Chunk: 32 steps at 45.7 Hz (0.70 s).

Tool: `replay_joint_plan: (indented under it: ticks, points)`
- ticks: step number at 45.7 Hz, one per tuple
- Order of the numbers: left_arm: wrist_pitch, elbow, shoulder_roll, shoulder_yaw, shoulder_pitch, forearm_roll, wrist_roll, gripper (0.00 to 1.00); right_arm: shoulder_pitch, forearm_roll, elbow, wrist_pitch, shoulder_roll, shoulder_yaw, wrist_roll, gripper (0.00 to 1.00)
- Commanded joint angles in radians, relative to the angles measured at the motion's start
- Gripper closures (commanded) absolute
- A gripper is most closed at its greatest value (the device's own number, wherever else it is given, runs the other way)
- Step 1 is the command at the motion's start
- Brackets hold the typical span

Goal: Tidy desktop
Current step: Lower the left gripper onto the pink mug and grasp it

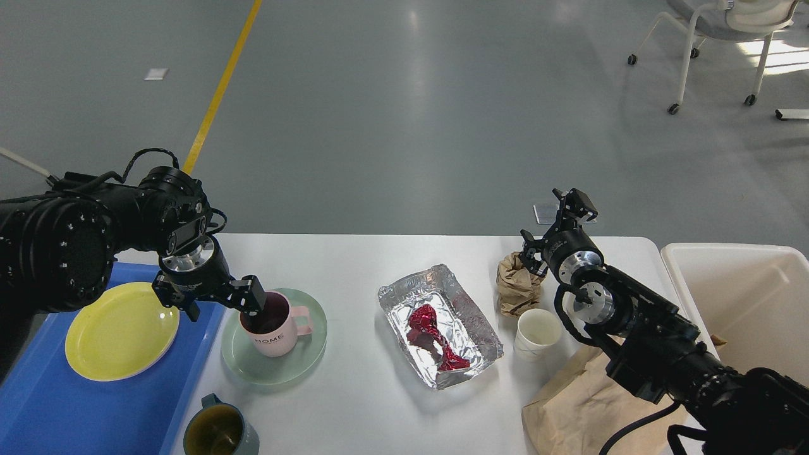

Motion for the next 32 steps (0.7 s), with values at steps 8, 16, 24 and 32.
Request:
replay_joint_plan:
  ticks: [8, 16, 24, 32]
  points:
    - [0.102, 0.043, -0.010, -0.031, 0.035, 0.000, 0.000, 0.06, 0.000, 0.000, 0.000, 0.000, 0.000, 0.000, 0.000, 0.00]
    - [0.117, 0.050, -0.015, -0.069, 0.046, 0.000, 0.000, 0.06, 0.000, 0.000, 0.000, 0.000, 0.000, 0.000, 0.000, 0.00]
    - [0.115, 0.050, -0.022, -0.085, 0.057, 0.000, 0.000, 0.12, 0.000, 0.000, 0.000, 0.000, 0.000, 0.000, 0.000, 0.00]
    - [0.105, 0.049, -0.022, -0.086, 0.062, 0.000, -0.001, 0.21, 0.000, 0.000, 0.000, 0.000, 0.000, 0.000, 0.000, 0.00]
